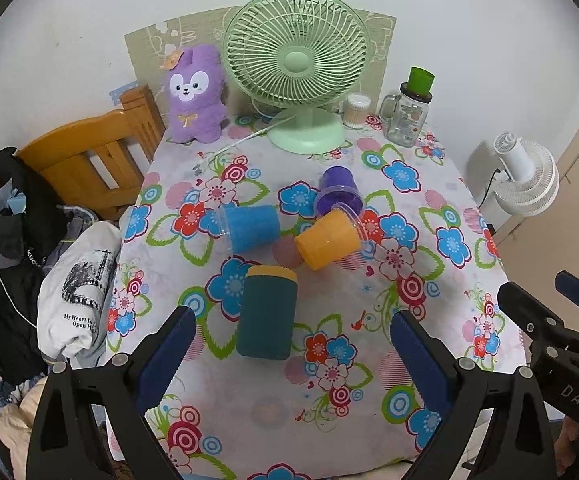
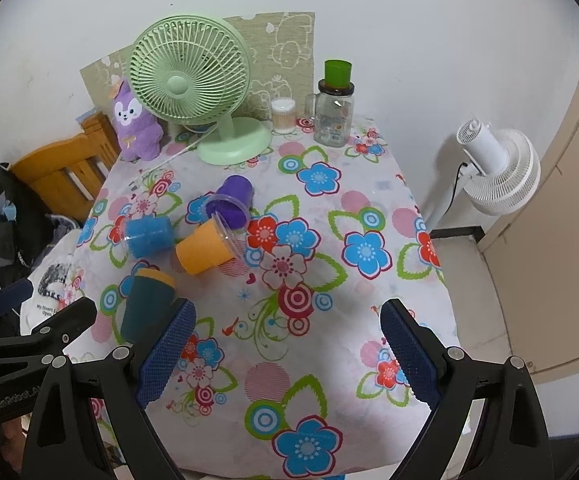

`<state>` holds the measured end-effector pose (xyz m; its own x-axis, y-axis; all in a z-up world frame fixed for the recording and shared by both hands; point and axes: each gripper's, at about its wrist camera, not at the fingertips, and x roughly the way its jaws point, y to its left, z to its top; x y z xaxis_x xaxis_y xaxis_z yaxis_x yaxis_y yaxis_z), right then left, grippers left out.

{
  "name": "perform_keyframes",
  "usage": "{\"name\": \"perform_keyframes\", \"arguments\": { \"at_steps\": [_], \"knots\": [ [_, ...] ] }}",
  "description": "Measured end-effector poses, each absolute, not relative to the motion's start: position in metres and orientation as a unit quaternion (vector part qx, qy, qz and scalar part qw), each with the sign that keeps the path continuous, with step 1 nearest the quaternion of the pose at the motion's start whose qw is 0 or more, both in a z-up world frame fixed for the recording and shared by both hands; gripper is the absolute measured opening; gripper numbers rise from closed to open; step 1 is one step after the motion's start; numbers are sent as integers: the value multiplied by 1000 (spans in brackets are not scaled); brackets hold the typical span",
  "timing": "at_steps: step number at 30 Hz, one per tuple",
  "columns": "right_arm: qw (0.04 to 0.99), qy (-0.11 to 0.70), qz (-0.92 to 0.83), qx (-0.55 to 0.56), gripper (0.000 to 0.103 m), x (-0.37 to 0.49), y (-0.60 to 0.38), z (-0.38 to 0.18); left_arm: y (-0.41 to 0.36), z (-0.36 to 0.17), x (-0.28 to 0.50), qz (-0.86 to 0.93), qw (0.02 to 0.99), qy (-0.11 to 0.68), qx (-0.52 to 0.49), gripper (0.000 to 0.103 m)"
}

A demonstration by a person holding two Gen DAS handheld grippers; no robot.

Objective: Flip cup upside down

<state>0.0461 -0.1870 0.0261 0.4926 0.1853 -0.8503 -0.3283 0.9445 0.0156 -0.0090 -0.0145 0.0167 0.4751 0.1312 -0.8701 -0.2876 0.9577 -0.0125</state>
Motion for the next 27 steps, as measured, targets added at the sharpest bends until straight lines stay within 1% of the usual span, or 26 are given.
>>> {"name": "perform_keyframes", "arguments": {
  "at_steps": [16, 27],
  "knots": [
    [857, 484, 155, -81, 95, 52, -184, 27, -9, 14, -7, 127, 852, 501, -83, 99],
    [850, 496, 158, -86, 95, 73, -182, 21, -2, 8, 19, 132, 844, 514, -83, 99]
  ]
}}
